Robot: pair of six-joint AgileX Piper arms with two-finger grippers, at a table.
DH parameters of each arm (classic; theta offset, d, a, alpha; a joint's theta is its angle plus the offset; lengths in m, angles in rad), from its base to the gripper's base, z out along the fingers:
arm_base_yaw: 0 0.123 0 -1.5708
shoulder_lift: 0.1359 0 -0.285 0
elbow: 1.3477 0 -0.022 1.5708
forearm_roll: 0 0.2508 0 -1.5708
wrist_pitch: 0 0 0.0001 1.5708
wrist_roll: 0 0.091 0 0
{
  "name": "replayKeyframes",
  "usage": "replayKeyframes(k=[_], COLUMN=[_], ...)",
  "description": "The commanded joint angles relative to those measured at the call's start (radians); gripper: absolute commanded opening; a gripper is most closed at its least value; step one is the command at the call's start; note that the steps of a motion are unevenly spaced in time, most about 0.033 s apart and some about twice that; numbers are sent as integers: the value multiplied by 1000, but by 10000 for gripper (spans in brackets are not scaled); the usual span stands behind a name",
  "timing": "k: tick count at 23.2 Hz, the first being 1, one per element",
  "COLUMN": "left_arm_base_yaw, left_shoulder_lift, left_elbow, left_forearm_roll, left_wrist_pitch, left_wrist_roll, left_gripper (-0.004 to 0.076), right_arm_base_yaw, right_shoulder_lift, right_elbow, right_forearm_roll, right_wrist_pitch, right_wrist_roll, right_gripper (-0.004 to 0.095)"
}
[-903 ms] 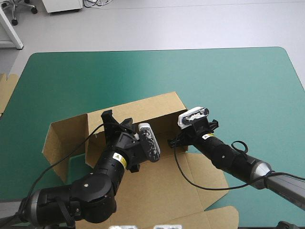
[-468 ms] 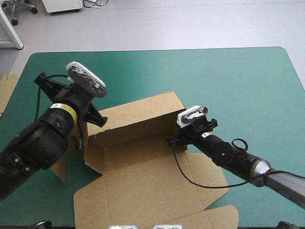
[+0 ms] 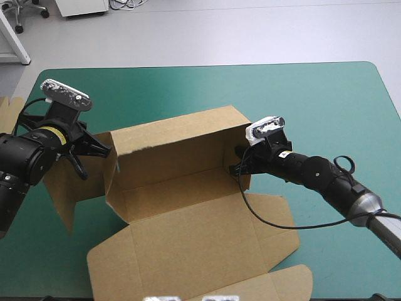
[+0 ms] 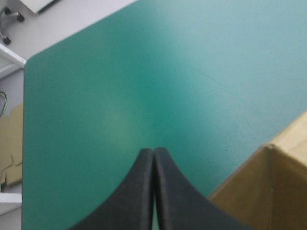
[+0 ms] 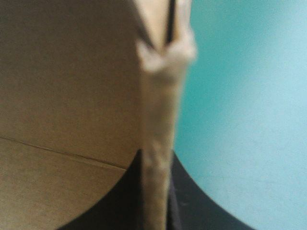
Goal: Fold the box
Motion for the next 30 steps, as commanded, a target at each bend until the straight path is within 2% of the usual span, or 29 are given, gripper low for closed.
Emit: replayKeyframes(k=[1, 4, 7, 10, 12, 20, 25, 30], left_arm_base_yaw=[63, 92, 125, 170, 204, 369, 457, 476], left_shoulder_lift=[-10, -9, -6, -6, -6, 15, 60, 123], left_elbow=[57, 124, 150, 150, 146, 37, -25, -25], left_forearm_roll=[-44, -84, -121, -181, -270, -420, -619, -672], left_wrist_pitch=[-90, -148, -186, -214, -218, -266, -246, -177], left_wrist_roll=[20, 29, 50, 61, 125, 192, 291, 317], left_gripper=[-5, -4, -2, -1, -1, -1, -1, -1], right_arm_base_yaw=[-54, -74, -77, -106, -130, -133, -133, -133], right_shoulder_lift=[-40, -38, -38, -38, -38, -36, -36, -36], right_elbow=[-95, -157, -235, -293, -310, -310, -310, -326], right_forearm_roll=[-234, -448, -536, -554, -551, -551, -551, -529], right_wrist_pitch=[116, 186, 253, 308, 329, 392, 399, 435], right_wrist_roll=[205, 391, 489, 521, 521, 521, 521, 521], right_gripper=[-11, -11, -11, -11, -13, -13, -13, -13])
